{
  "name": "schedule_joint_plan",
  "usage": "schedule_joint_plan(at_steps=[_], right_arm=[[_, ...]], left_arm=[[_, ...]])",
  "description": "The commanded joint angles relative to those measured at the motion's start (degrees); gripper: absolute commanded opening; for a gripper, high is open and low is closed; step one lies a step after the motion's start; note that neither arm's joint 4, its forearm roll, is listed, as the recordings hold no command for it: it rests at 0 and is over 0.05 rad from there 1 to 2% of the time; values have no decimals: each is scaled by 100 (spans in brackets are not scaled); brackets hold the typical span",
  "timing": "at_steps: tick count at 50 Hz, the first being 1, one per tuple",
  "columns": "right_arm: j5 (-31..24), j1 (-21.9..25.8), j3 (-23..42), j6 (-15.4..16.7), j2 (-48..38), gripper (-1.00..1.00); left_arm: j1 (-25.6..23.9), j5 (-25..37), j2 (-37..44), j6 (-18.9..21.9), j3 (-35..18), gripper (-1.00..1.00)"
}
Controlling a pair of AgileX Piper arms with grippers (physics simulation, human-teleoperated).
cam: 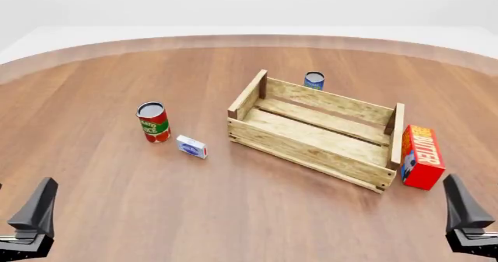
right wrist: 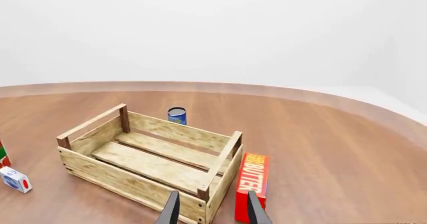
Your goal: Pick up the butter and put it in the tray.
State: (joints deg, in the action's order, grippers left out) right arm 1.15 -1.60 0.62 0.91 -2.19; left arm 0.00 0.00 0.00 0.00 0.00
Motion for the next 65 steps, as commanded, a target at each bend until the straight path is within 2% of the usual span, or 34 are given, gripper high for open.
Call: schedule_joint_plan(at_steps=[1, 18, 43, 50, 65], right_arm=[[212, -118, 11, 13, -240, 100], [1111, -265, -47, -58, -1191, 100], [1983, -575, -61, -117, -2135, 100], [2379, -686, -59, -96, -2598, 100], [2757, -1028, -61, -154, -3121, 100]], left_arm=[[0, 0, 0, 0, 0, 100], [0, 0, 0, 0, 0, 100], [0, 0, 0, 0, 0, 100], [0, 0, 0, 0, 0, 100], [0, 0, 0, 0, 0, 100]])
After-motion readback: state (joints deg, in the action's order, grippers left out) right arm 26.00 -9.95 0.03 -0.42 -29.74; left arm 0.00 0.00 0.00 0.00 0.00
